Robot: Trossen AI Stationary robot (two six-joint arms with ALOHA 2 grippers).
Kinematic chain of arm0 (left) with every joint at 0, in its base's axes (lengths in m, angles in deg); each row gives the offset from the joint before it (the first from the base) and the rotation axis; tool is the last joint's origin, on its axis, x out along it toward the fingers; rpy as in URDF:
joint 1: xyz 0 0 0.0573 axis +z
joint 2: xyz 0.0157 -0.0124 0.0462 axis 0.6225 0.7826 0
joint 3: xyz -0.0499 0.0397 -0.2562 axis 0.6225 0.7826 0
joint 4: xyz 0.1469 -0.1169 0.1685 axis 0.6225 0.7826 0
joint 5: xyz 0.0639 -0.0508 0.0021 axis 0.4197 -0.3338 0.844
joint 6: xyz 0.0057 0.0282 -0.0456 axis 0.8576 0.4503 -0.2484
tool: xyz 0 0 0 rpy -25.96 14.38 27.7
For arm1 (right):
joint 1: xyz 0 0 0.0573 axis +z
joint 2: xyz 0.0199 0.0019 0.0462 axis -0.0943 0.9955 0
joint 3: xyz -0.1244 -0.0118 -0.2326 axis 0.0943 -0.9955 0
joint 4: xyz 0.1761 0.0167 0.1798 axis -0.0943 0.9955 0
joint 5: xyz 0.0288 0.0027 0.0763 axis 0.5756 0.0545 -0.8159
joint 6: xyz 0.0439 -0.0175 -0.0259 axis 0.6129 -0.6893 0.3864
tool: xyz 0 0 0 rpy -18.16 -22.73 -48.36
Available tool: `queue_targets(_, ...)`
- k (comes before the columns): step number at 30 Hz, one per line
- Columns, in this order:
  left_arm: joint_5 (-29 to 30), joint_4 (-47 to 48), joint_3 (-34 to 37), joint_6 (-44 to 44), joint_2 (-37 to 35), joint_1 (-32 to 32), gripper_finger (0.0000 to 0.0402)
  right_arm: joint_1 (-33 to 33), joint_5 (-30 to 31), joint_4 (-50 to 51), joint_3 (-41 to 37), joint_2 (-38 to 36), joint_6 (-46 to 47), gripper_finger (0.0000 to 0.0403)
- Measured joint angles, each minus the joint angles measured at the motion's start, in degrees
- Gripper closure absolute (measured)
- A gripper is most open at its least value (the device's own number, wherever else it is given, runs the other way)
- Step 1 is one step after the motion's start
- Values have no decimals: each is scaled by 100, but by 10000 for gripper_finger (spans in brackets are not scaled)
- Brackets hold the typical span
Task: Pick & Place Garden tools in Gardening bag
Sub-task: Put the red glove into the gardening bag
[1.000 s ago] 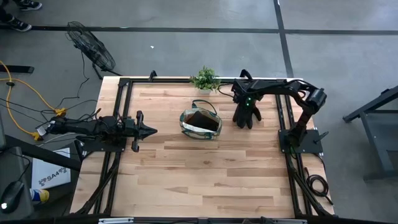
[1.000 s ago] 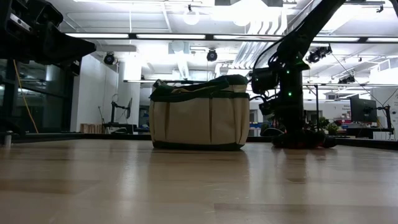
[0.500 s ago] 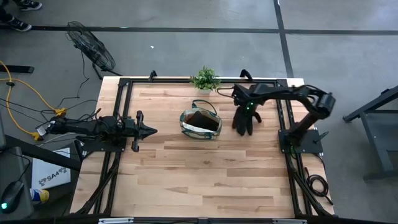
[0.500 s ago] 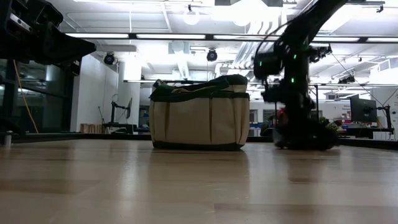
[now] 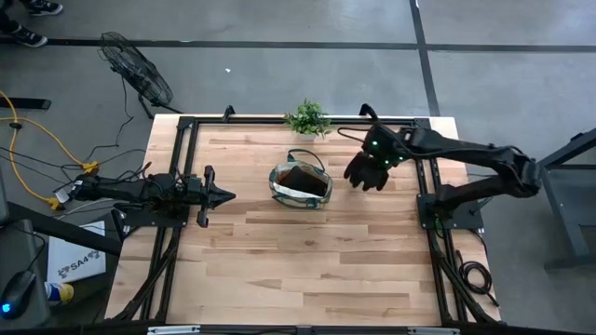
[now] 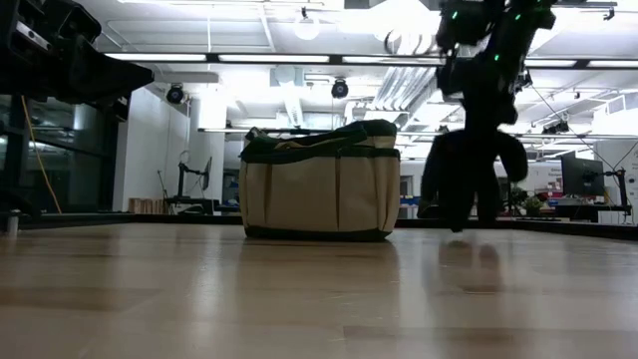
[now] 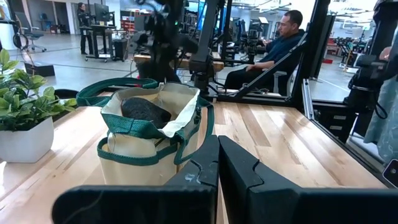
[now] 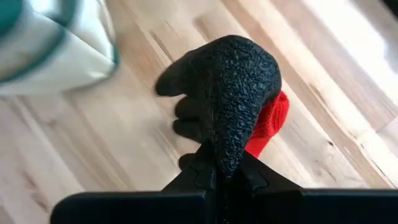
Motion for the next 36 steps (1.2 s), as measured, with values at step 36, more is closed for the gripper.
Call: queue_targets(36, 0, -11, 0, -1, 0, 0, 402, 1926, 1884, -4596, 22, -945, -655, 398)
